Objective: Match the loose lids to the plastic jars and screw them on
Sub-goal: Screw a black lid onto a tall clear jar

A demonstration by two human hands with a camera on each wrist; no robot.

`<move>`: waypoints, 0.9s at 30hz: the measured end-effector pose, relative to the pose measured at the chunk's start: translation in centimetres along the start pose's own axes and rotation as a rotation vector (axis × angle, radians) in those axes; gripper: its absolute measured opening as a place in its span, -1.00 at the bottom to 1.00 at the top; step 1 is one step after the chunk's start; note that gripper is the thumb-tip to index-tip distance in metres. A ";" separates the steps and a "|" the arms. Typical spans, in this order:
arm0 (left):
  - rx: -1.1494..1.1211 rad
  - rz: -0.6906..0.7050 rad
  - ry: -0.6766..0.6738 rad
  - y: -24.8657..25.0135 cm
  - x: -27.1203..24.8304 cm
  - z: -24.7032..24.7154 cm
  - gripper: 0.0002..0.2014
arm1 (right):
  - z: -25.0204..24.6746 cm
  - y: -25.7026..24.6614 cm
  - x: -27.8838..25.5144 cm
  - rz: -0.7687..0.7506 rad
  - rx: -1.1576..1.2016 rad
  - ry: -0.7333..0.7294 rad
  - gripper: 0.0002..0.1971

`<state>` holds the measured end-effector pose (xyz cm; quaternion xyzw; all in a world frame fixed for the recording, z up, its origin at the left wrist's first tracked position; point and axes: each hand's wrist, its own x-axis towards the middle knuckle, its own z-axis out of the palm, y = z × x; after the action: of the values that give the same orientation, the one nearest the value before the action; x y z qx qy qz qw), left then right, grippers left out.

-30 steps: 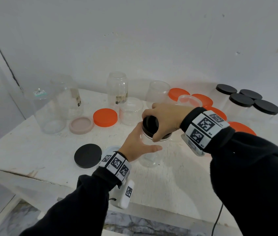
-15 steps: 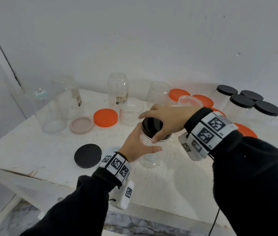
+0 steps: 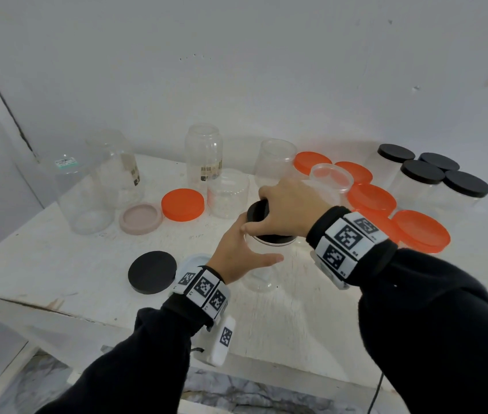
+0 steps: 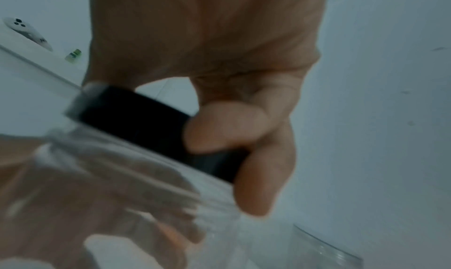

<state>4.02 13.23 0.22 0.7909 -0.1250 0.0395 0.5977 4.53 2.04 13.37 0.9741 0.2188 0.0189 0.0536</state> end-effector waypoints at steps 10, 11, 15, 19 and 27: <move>-0.008 -0.006 -0.038 0.6 -0.1 -0.5 -0.20 | -1.5 1.3 0.7 -0.182 0.080 -0.396 -0.20; -0.013 -0.004 -0.033 0.6 -0.1 -0.4 -0.17 | -1.6 1.3 0.6 -0.188 0.099 -0.352 -0.24; -0.021 -0.003 -0.012 0.5 -0.2 -0.1 -0.18 | -1.4 1.3 0.2 -0.191 0.136 -0.248 -0.31; -0.019 -0.004 -0.015 0.5 -0.1 -0.1 -0.23 | -1.1 1.5 -0.3 -0.211 0.142 -0.182 -0.32; -0.019 -0.015 -0.045 0.9 0.0 -0.4 -0.24 | -0.7 1.5 -0.2 -0.202 0.120 -0.124 -0.32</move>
<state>3.79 13.34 1.15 0.7870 -0.1326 0.0160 0.6023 4.96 0.67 14.20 0.9479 0.3128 -0.0599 0.0104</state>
